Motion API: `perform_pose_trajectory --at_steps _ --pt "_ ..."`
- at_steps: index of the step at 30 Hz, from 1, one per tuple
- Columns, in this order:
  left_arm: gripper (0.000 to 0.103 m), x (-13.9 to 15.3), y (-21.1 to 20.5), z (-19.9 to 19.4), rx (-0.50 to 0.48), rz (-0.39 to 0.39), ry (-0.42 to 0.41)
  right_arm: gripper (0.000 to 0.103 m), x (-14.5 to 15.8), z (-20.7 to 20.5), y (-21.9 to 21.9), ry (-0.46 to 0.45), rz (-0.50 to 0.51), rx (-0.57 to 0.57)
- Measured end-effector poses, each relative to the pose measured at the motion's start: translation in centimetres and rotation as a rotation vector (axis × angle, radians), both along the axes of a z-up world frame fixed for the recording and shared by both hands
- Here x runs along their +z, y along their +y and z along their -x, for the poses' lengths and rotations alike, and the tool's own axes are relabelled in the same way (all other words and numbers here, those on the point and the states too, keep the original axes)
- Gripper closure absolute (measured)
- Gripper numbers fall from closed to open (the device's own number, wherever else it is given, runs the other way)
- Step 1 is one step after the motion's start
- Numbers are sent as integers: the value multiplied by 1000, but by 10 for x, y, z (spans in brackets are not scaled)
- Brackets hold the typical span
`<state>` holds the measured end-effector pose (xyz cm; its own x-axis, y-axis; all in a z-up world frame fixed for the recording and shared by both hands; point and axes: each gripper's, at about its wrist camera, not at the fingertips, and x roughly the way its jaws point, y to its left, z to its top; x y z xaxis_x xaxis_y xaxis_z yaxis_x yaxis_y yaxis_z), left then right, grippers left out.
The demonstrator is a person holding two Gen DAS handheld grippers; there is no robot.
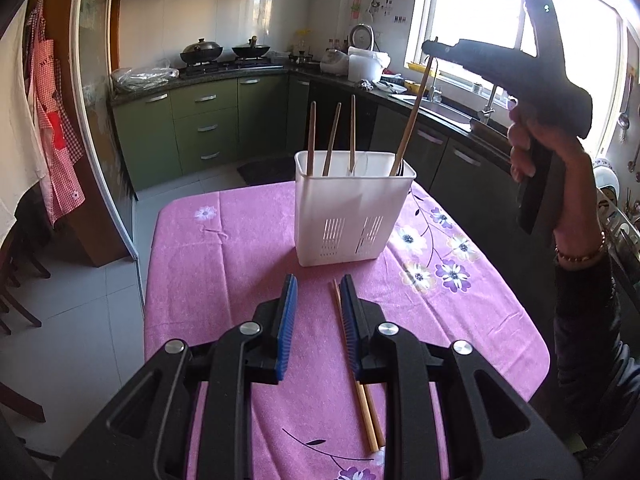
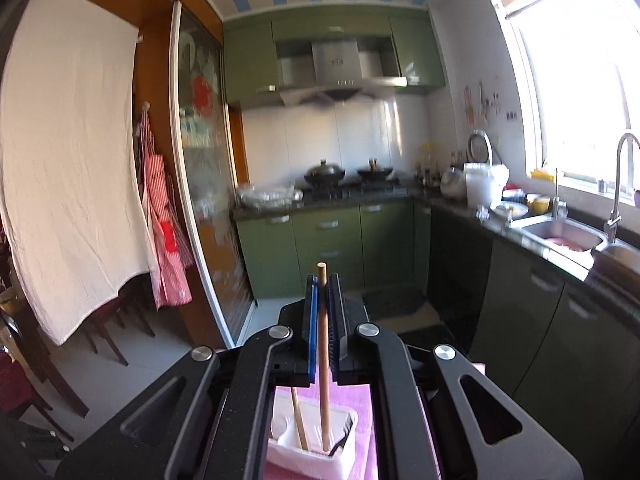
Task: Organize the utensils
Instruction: 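Insert the chopstick into the white holder with the right tool and open, then move both tools back to the remaining wooden chopsticks on the table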
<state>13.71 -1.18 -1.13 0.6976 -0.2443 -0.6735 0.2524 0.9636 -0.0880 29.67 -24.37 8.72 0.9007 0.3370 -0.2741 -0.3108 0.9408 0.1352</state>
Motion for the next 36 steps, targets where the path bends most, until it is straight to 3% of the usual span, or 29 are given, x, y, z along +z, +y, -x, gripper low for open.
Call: perform_pose_trajectory --at_steps 5,8,14,15,17,22,27,31,36 --pt "82 -7 -11 0 -22 -9 25 97 -25 -2 10 51 52 34" --pt "82 -11 -18 0 -37 -11 48 95 -22 9 8 35 53 40" --pt "81 -32 -28 -7 -58 0 138 89 -5 76 -15 -29 38 66" --pt "80 -37 -30 -10 -61 1 157 83 -9 91 -20 -26 41 72" --pt "77 -52 -33 -16 -64 5 203 75 -23 112 -26 1 46 83" --pt "77 -94 -44 -44 -65 -4 332 75 -109 154 -30 177 108 100" --pt "79 -124 -52 -71 -55 -13 428 75 -182 160 -38 362 89 102" --pt "79 -135 -57 -83 -53 -25 461 75 -202 156 -54 419 44 87" --pt "81 -142 -64 -90 -47 -58 469 74 -204 155 -65 432 17 83"
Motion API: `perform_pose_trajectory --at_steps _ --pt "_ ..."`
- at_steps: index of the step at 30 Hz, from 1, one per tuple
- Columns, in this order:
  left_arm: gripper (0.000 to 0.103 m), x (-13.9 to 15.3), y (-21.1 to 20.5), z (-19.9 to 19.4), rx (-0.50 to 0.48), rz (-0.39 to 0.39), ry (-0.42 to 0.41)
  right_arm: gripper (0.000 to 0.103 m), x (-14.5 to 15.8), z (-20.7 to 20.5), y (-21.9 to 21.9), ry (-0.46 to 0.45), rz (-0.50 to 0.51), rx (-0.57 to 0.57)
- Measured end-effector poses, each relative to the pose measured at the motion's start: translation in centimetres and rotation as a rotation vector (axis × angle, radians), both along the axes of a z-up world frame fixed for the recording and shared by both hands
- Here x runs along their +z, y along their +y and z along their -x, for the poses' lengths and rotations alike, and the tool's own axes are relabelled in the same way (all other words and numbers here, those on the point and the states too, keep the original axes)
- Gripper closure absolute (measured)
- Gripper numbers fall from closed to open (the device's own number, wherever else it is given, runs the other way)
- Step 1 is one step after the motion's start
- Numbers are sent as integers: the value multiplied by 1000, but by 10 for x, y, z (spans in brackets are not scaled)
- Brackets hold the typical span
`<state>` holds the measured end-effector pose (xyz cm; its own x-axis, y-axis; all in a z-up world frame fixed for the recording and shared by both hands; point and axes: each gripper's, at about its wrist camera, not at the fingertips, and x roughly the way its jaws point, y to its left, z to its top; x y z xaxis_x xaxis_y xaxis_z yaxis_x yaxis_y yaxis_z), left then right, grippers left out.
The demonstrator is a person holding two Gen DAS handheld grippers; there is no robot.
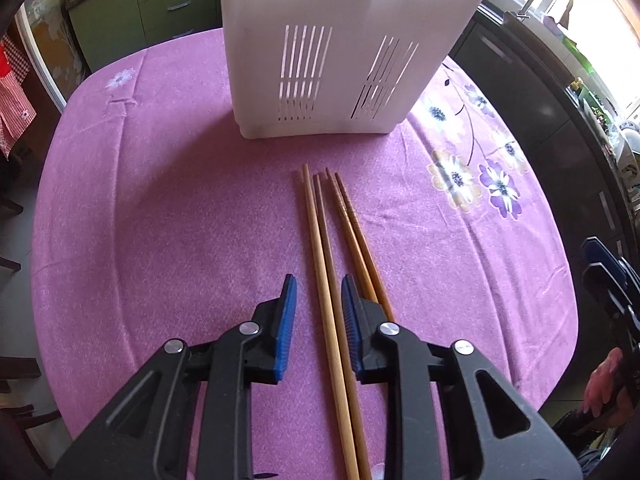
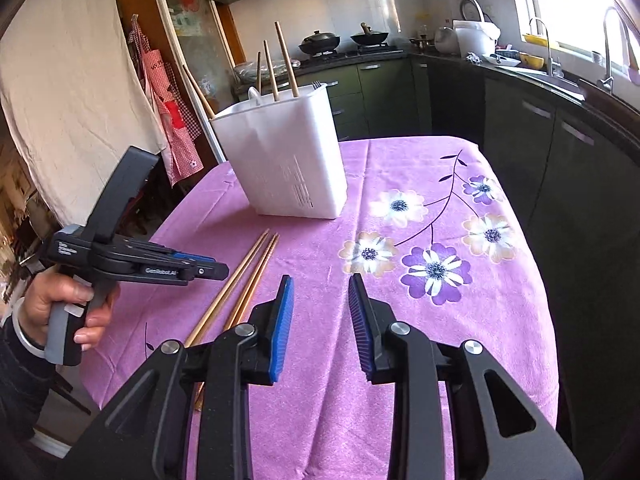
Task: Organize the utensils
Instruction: 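Move both tools back to the remaining wooden chopsticks on the table, then grasp one wooden chopstick with the left tool and lift it upright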
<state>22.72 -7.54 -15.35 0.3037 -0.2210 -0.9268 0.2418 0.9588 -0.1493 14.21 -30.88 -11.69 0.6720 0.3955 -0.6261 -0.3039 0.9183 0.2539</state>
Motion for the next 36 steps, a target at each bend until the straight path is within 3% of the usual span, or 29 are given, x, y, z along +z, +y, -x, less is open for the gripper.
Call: perform_pose_trajectory --at_steps 20,24,31,36 --pt "81 -15 -24 -21 -5 -111 10 73 0 -6 9 28 -20 32" --pt "94 -19 -28 -26 -2 -140 0 73 0 -5 8 28 -20 32" --pt "97 -17 -10 -30 30 -103 11 73 -4 -6 6 38 -24 27" --pt "97 -3 11 -24 61 -56 -36 73 -4 -6 6 38 -22 27"
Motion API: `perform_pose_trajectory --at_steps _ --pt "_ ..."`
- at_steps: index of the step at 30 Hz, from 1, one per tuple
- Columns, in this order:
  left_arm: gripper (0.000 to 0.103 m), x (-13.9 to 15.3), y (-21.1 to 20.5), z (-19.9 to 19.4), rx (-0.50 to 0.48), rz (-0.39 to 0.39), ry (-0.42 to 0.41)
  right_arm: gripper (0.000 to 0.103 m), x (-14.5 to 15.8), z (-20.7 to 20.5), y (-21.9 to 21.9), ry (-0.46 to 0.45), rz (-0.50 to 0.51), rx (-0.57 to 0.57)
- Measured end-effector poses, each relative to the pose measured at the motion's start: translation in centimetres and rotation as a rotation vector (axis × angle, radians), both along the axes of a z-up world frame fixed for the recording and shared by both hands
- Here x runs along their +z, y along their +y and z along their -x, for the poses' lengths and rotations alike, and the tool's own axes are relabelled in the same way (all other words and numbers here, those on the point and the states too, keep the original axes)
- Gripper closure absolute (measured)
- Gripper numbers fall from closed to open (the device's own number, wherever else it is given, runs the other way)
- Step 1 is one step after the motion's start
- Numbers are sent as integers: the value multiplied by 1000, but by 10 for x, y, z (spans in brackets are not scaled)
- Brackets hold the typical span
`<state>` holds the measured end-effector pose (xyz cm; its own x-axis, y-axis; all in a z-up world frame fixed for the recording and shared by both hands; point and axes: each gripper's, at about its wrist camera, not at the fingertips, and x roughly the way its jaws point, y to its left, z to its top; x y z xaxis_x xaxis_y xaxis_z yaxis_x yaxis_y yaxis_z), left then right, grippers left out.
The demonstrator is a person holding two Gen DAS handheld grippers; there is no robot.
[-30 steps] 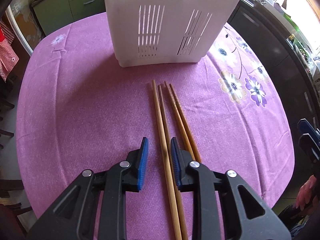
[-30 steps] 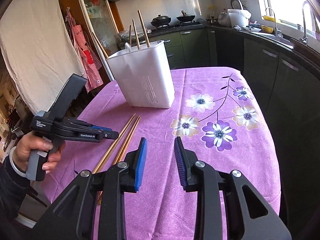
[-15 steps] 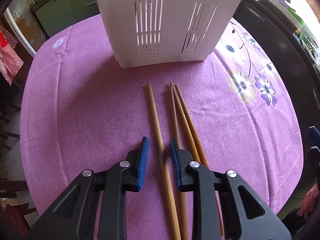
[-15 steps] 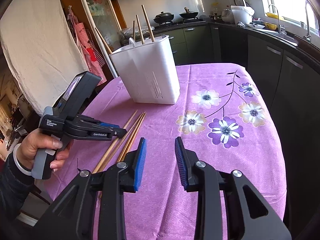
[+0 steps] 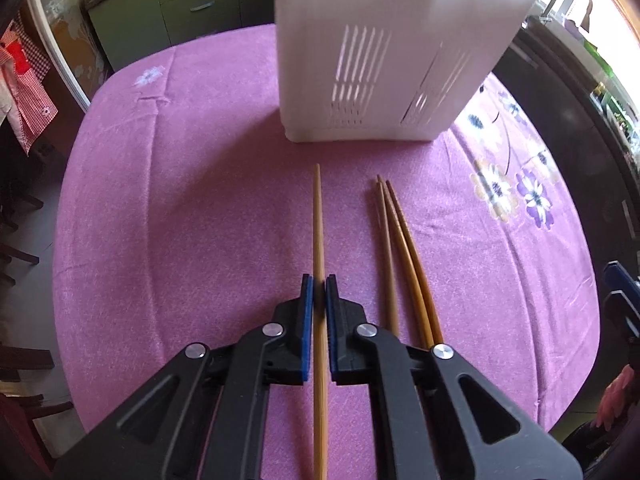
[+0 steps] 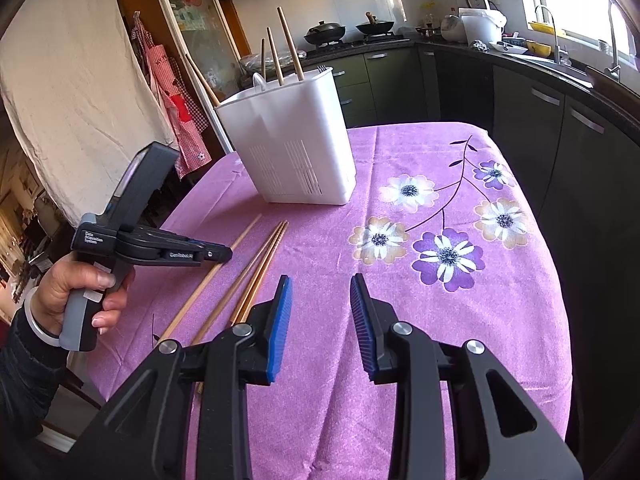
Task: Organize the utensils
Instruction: 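Grasp one wooden chopstick with the left tool and lift it upright, then grasp another chopstick with the right tool and lift it while the left tool holds its chopstick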
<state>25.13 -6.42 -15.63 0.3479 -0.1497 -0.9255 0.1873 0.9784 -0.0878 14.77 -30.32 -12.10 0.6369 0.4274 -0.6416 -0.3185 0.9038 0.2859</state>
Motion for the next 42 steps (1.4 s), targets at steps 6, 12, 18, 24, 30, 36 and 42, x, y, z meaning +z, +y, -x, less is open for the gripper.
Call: perform_pose_trajectory --at_steps 6,12,18,24,30,36,42 --pt "97 40 15 20 28 13 -129 72 1 0 2 -1 3 3" --pt "97 81 27 47 43 37 -247 72 2 2 6 -4 8 13" --pt "97 108 30 72 52 60 -322 72 6 4 7 -15 12 14" --pt "97 116 35 92 57 50 -369 67 6 7 12 -15 25 20" --pt "97 122 41 111 56 75 -391 67 -3 -3 24 21 46 47" --pt "97 123 43 127 42 78 -407 73 -21 -42 49 109 68 98" --pt "97 125 43 133 28 72 -414 85 -49 -91 88 253 88 169"
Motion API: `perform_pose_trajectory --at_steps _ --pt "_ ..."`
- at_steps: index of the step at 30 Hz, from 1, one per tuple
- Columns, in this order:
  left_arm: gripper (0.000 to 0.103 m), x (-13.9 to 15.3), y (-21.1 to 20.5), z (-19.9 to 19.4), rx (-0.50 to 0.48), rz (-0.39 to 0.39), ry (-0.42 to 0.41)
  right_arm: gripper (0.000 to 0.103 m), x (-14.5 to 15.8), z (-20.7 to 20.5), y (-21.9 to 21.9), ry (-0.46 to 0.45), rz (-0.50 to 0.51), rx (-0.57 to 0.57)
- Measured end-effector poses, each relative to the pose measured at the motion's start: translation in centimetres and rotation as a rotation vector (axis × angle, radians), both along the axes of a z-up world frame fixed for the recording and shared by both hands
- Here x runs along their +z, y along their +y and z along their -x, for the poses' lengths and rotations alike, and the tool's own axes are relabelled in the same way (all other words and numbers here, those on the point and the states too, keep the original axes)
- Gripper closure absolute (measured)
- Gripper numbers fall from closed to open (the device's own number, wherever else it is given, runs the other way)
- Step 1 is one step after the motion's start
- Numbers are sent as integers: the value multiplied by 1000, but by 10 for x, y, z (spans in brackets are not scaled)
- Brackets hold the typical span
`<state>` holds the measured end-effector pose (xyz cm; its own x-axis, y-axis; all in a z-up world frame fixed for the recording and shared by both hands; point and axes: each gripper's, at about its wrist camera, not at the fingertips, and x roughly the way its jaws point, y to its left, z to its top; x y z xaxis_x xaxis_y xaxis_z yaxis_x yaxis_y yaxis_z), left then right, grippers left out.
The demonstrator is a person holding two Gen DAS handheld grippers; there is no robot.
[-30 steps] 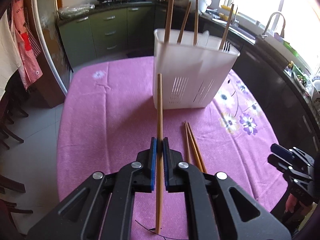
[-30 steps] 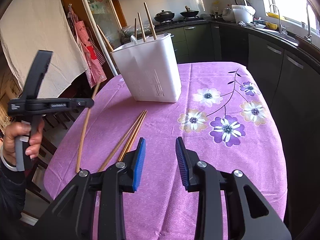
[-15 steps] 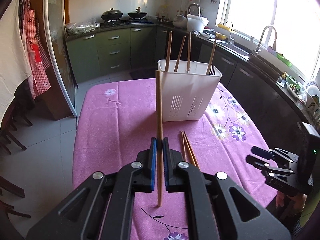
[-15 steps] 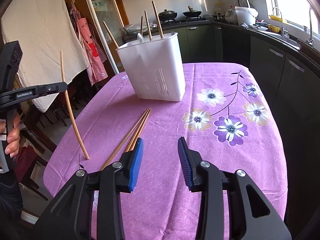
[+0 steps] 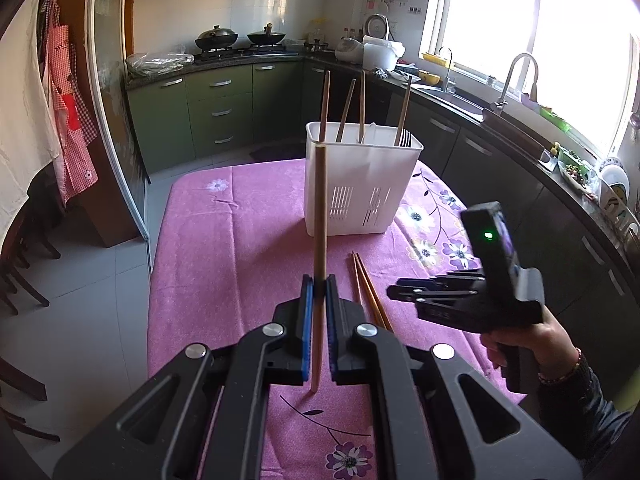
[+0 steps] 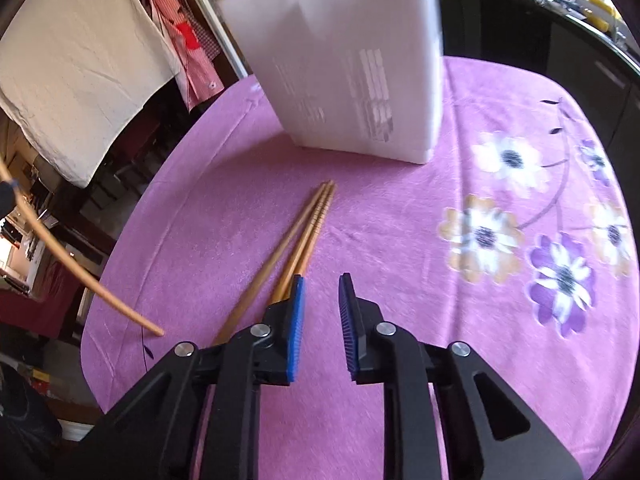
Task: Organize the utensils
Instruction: 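Grasp another chopstick with the right tool and lift it while the left tool holds its chopstick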
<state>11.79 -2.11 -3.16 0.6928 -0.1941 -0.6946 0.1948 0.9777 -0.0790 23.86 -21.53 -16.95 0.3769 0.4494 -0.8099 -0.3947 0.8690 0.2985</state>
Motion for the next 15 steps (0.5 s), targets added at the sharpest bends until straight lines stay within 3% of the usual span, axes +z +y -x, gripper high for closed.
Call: perform_pose_trajectory --at_steps 15 --pt "97 -1 2 -4 -17 4 1 85 -10 -20 39 3 169 6"
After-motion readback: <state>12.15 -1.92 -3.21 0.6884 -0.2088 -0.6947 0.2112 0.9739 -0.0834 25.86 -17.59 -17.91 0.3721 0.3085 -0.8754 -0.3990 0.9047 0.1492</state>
